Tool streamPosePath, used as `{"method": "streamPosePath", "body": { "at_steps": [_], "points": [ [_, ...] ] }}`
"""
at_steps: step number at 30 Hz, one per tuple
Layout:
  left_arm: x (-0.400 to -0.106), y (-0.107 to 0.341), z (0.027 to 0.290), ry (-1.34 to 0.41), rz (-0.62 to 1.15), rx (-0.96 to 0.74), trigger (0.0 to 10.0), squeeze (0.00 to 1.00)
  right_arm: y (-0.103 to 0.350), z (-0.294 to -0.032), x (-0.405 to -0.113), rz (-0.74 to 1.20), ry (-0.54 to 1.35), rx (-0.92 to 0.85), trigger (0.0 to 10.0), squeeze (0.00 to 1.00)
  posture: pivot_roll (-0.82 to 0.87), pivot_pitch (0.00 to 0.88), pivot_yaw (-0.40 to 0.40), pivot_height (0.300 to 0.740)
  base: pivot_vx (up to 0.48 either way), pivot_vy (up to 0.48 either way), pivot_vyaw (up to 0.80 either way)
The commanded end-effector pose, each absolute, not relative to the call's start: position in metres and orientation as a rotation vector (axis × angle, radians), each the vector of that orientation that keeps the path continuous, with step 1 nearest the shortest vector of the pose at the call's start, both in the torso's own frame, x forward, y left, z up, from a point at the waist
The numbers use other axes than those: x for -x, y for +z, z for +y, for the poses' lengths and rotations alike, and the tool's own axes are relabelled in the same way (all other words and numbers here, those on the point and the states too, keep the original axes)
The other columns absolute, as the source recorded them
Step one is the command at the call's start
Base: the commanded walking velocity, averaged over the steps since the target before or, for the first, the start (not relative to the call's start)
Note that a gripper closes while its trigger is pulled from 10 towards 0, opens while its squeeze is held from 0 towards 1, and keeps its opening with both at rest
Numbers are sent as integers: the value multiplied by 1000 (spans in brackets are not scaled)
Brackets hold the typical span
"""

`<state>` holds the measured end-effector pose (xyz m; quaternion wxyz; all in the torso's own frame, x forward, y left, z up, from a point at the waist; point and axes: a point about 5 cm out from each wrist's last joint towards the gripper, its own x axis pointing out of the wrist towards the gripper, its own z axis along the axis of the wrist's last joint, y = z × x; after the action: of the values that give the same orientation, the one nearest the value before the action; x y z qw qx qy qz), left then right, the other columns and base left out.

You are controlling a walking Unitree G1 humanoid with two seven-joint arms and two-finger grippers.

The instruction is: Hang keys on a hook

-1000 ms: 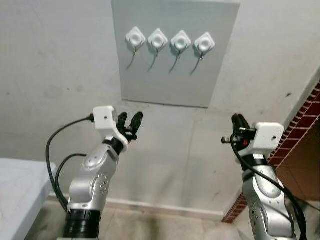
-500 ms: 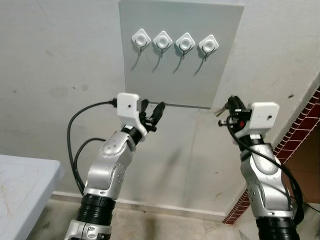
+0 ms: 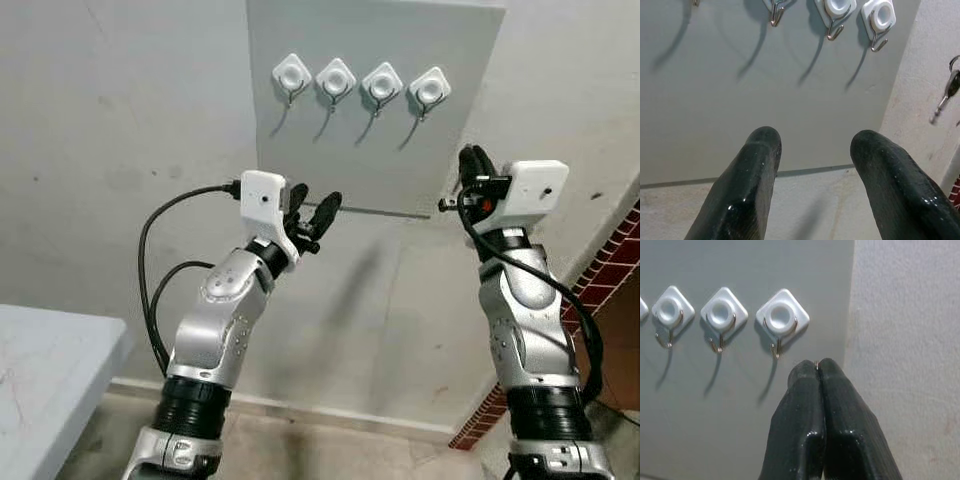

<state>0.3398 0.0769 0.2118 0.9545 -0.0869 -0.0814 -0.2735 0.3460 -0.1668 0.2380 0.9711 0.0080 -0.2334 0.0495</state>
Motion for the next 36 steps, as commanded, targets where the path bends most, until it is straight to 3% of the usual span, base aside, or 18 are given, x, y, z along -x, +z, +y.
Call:
{"method": "streamPosePath", "body": {
  "at_steps": [1,20,36],
  "points": [
    [-341,221,76,-566,-195,171,10000,0,250,-170,-349,-518,97,-33,10000,0,-36,0,-16,740,0,0,0],
    [-341,226,77,-557,-217,170,10000,0,256,-147,-364,-512,275,-108,10000,0,-16,0,-35,740,0,0,0],
    [-335,231,68,-616,-235,143,10000,0,253,-139,-370,-496,326,-329,10000,0,-13,0,-29,740,0,0,0]
  ]
}}
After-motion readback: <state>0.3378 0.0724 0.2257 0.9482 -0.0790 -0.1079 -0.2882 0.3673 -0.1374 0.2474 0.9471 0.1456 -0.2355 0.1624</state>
